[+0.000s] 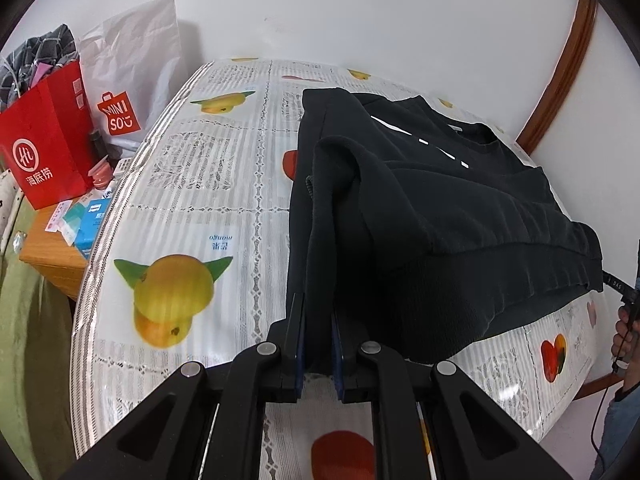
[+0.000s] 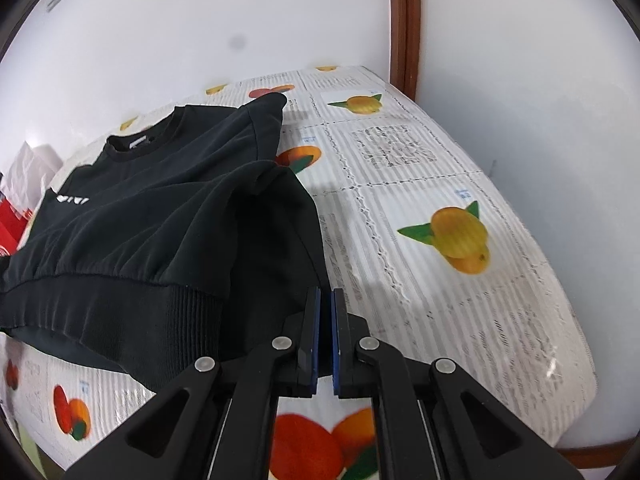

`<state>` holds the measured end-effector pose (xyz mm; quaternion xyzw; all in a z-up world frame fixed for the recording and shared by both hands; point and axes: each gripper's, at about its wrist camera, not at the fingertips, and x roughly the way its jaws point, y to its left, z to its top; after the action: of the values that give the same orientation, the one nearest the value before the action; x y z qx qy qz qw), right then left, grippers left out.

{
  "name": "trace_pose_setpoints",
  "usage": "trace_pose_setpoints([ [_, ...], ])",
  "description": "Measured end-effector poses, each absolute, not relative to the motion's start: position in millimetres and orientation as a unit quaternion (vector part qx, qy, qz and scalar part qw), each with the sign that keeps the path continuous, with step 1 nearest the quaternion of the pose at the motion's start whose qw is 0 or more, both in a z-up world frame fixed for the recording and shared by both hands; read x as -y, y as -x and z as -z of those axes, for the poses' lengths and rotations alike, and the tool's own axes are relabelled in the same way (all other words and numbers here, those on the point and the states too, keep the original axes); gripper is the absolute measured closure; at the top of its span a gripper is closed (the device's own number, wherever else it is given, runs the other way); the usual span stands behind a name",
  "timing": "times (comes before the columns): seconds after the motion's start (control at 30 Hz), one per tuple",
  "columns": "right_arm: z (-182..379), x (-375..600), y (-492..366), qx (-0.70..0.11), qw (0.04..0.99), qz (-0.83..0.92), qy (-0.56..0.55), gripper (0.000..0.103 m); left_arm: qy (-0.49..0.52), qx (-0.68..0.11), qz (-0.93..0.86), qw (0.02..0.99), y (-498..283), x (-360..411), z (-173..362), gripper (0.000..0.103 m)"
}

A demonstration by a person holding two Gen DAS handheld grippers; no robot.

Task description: Fold small clothes

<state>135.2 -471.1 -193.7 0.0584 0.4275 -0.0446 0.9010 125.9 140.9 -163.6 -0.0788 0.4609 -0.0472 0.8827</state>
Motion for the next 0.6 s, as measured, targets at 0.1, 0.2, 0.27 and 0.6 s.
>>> trace_pose_setpoints([
  [0.1, 184, 468, -125, -0.423, 0.903, 0.061, -0.047, 0.096, 0.081, -0.458, 0.043, 0.884, -122, -142, 158, 0.09],
  [0.2, 172, 460, -110, -0.411, 0.909, 0.059, -0.034, 0.084, 0.094, -0.447, 0.05, 0.888, -116, -144, 149, 0.086],
  [0.27, 165, 455, -104, -0.398, 0.915, 0.051, -0.032, 0.071, 0.101, -0.433, 0.056, 0.894, -113, -144, 142, 0.078],
  [0.6, 173, 432, -102, -0.389, 0.92, -0.008, -0.055, 0.07, 0.11, -0.43, 0.118, 0.888, -119, -112, 135, 0.068],
])
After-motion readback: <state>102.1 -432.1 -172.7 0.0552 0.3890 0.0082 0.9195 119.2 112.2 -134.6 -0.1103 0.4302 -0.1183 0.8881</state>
